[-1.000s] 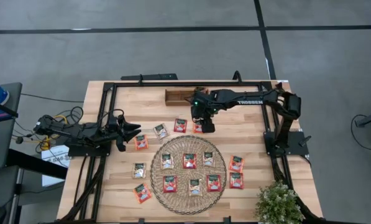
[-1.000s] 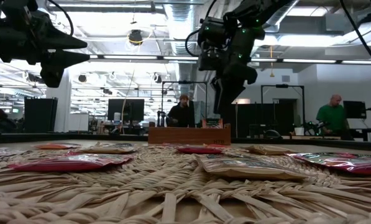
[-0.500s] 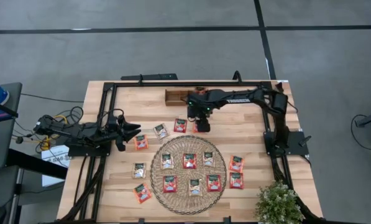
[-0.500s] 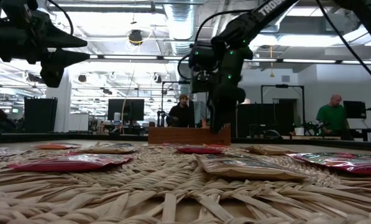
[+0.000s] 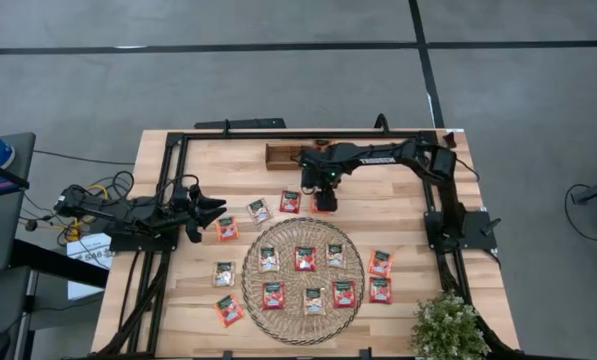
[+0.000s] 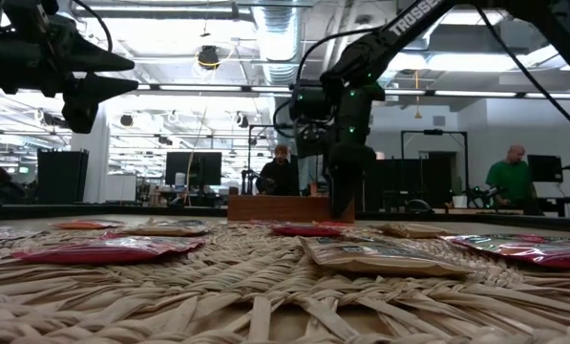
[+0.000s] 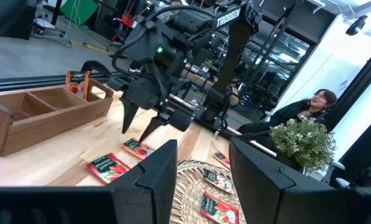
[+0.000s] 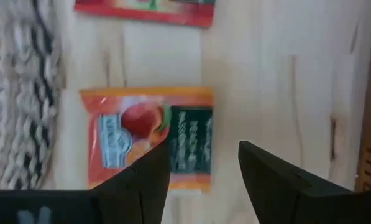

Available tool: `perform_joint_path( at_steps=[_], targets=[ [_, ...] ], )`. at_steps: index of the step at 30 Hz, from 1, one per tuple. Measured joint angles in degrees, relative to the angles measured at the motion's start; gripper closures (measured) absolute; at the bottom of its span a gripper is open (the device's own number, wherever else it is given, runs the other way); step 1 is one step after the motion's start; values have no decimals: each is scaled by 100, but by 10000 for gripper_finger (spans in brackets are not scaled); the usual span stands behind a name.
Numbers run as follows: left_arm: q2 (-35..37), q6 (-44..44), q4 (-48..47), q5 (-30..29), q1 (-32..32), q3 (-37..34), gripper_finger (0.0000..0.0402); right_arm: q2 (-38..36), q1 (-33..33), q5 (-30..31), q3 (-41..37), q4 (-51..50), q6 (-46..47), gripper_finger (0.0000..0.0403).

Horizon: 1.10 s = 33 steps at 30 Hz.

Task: Pick & Place Tea
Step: Put the orange tea bag into the right section of the wooden organizer

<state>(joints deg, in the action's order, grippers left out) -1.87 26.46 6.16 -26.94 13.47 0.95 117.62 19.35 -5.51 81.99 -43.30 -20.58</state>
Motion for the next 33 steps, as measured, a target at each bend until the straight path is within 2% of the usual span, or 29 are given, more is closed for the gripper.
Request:
perform_joint_path(
  at_steps=[12, 23, 33],
  targets=[
    [0, 1, 1, -7, -1, 0, 263, 173, -50, 139, 27, -74, 262, 233],
    [0, 4, 1, -5, 0, 0, 263, 173, -48, 108, 27, -167, 405, 324],
    [0, 9, 1, -6, -1, 0, 263, 173, -59, 89, 25, -217, 626, 385]
  ],
)
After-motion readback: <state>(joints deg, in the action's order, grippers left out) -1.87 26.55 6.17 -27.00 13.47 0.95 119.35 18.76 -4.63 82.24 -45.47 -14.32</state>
